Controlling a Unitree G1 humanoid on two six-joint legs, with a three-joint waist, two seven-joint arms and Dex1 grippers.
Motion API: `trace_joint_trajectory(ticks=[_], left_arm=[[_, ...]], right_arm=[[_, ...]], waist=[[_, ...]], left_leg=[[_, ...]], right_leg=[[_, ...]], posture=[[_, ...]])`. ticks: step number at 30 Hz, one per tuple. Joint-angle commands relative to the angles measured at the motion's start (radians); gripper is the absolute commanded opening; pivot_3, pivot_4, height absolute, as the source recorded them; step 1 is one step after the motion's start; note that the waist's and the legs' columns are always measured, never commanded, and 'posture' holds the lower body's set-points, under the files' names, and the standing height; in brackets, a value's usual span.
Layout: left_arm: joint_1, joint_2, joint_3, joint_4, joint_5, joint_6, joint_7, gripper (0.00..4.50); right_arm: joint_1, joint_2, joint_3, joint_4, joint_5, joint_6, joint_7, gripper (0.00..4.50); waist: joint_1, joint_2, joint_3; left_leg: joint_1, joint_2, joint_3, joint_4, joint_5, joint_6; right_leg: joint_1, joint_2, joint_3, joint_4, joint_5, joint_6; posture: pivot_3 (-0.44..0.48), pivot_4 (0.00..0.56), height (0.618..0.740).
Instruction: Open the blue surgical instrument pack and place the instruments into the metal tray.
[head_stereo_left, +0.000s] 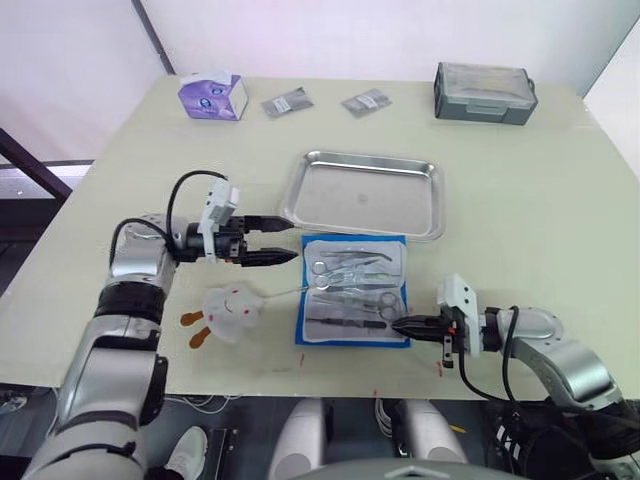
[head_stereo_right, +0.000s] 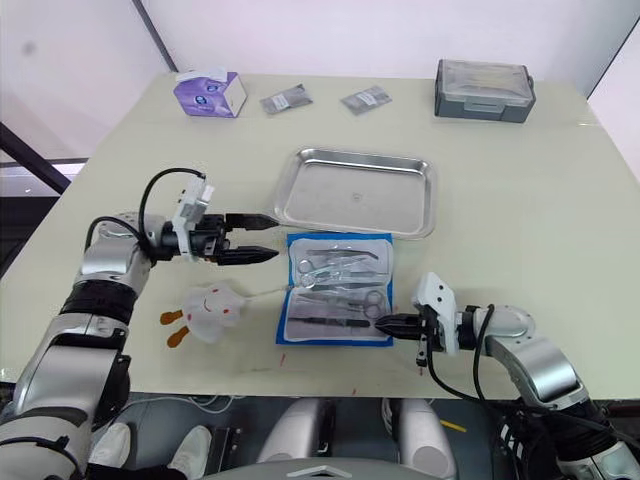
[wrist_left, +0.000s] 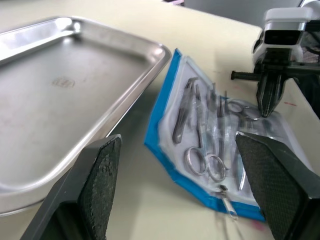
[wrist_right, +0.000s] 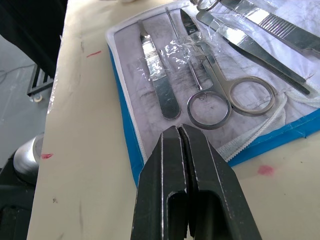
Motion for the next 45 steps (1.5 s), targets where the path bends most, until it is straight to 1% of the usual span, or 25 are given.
trace_joint_trajectory(ticks=[1,5,7,8,9,11,12,13,14,15,16,17,18,24,31,38,45], left_arm=[[0.024,0.039,-0.001,-0.103,-0.064,-0.026,-0.045,3.86],[0.072,0.064,0.011,-0.182,-0.085,-0.051,-0.045,3.86],[0.084,0.068,0.018,-0.200,-0.088,-0.043,-0.045,4.06],[0.090,0.069,0.024,-0.207,-0.089,-0.035,-0.045,4.06],[0.097,0.068,0.032,-0.213,-0.089,-0.032,-0.045,4.06],[0.109,0.068,0.045,-0.224,-0.090,-0.024,-0.045,4.06],[0.116,0.070,0.050,-0.232,-0.092,-0.021,-0.045,4.41],[0.123,0.068,0.064,-0.243,-0.099,-0.014,-0.045,4.50],[0.133,0.072,0.075,-0.263,-0.111,-0.004,-0.045,4.50],[0.145,0.078,0.080,-0.283,-0.122,0.004,-0.045,4.50],[0.156,0.082,0.087,-0.301,-0.130,0.013,-0.045,4.50],[0.167,0.087,0.090,-0.316,-0.136,0.016,-0.045,4.50],[0.176,0.090,0.093,-0.328,-0.142,0.017,-0.045,4.50],[0.227,0.077,0.120,-0.387,-0.139,-0.017,-0.045,4.50],[0.292,0.074,0.161,-0.485,-0.150,0.013,-0.044,4.50],[0.330,0.068,0.188,-0.520,-0.160,0.037,-0.024,4.50],[0.325,0.050,0.203,-0.512,-0.158,0.056,-0.011,4.50]], right_arm=[[0.012,-0.013,-0.040,-0.064,0.029,0.022,-0.014,0.00],[0.032,-0.015,-0.094,-0.140,0.094,0.066,-0.031,0.00],[0.039,-0.017,-0.111,-0.162,0.109,0.076,-0.041,0.51],[0.044,-0.018,-0.122,-0.175,0.125,0.085,-0.042,0.97],[0.048,-0.016,-0.139,-0.189,0.145,0.093,-0.047,1.23],[0.052,-0.014,-0.166,-0.213,0.179,0.109,-0.058,2.04],[0.053,-0.017,-0.180,-0.224,0.197,0.113,-0.058,2.76],[0.049,-0.016,-0.196,-0.231,0.209,0.109,-0.060,3.06],[0.042,-0.014,-0.206,-0.231,0.208,0.089,-0.057,3.58],[0.035,-0.011,-0.208,-0.223,0.198,0.065,-0.051,3.76],[0.028,-0.012,-0.201,-0.212,0.182,0.041,-0.041,3.85],[0.018,-0.012,-0.189,-0.195,0.154,0.009,-0.037,4.35],[0.006,-0.010,-0.176,-0.177,0.127,-0.020,-0.033,4.47],[-0.110,0.040,-0.087,-0.033,-0.024,-0.210,-0.016,4.47],[-0.183,0.096,-0.037,0.123,-0.117,-0.321,-0.027,4.47],[-0.149,0.163,-0.040,0.153,-0.123,-0.338,-0.075,4.47],[-0.105,0.202,-0.021,0.204,-0.203,-0.375,-0.152,4.47]], waist=[[0.000,0.000,0.000],[0.001,0.000,0.000],[0.000,0.000,0.000],[0.000,0.000,0.000],[0.000,0.000,0.000],[0.000,0.000,0.000],[-0.001,0.000,0.000],[-0.001,0.000,0.000],[-0.001,0.000,0.000],[-0.001,0.000,0.000],[-0.001,0.000,0.000],[-0.002,0.000,0.000],[-0.002,0.000,0.000],[-0.004,0.001,0.000],[0.000,0.001,0.001],[-0.003,0.001,0.001],[-0.002,0.001,0.001]], left_leg=[[0.000,0.000,0.000,0.000,0.000,0.000],[0.000,0.000,0.000,0.000,0.000,0.000],[0.000,0.000,0.000,0.000,0.000,0.000],[0.000,0.000,0.000,0.000,0.000,0.000],[0.000,0.000,0.000,0.000,0.000,0.000],[0.000,0.000,0.000,0.000,0.000,0.000],[0.000,0.000,0.000,0.000,0.000,0.000],[0.000,0.000,0.000,0.000,0.000,0.000],[0.000,0.000,0.001,0.000,0.000,0.000],[0.000,0.000,0.001,0.000,0.000,0.000],[0.000,0.000,0.000,0.000,0.000,0.000],[0.000,0.000,0.001,0.000,0.000,0.000],[0.000,0.000,0.001,0.000,0.000,0.000],[0.001,0.000,0.003,0.000,0.000,0.000],[0.000,0.000,0.002,-0.001,0.000,0.000],[0.000,0.000,0.002,-0.001,0.000,0.000],[0.000,0.000,0.002,-0.001,0.000,0.000]], right_leg=[[0.000,0.000,0.000,0.000,0.000,0.000],[0.000,0.000,0.000,0.000,0.000,0.000],[0.000,0.000,0.000,0.000,0.000,0.000],[0.000,0.000,0.000,0.000,0.000,0.000],[0.000,0.000,0.000,0.000,0.000,0.000],[0.000,0.000,0.000,0.000,0.000,0.000],[0.000,0.000,0.000,0.000,0.000,0.000],[0.000,0.000,0.000,0.000,0.000,0.000],[0.000,0.000,0.000,0.000,0.000,0.000],[0.000,0.000,0.000,0.000,0.000,0.000],[0.000,0.001,0.000,0.000,0.000,0.000],[0.000,0.000,0.000,0.000,0.000,0.000],[0.000,0.000,0.000,0.000,0.000,0.000],[-0.001,0.001,0.001,0.000,0.000,0.000],[-0.001,0.001,0.001,0.000,0.000,0.000],[-0.001,0.001,0.001,0.000,0.000,0.000],[-0.001,0.001,0.001,0.000,0.000,0.000]], posture=[[0.000,0.150,0.738],[0.000,0.150,0.738],[0.000,0.150,0.738],[0.000,0.150,0.738],[0.000,0.150,0.738],[0.000,0.150,0.738],[0.000,0.150,0.738],[0.000,0.150,0.738],[0.000,0.150,0.738],[0.000,0.150,0.738],[0.000,0.150,0.738],[0.000,0.150,0.738],[0.000,0.150,0.738],[0.000,0.150,0.738],[0.000,0.150,0.738],[0.000,0.150,0.738],[0.000,0.150,0.738]])
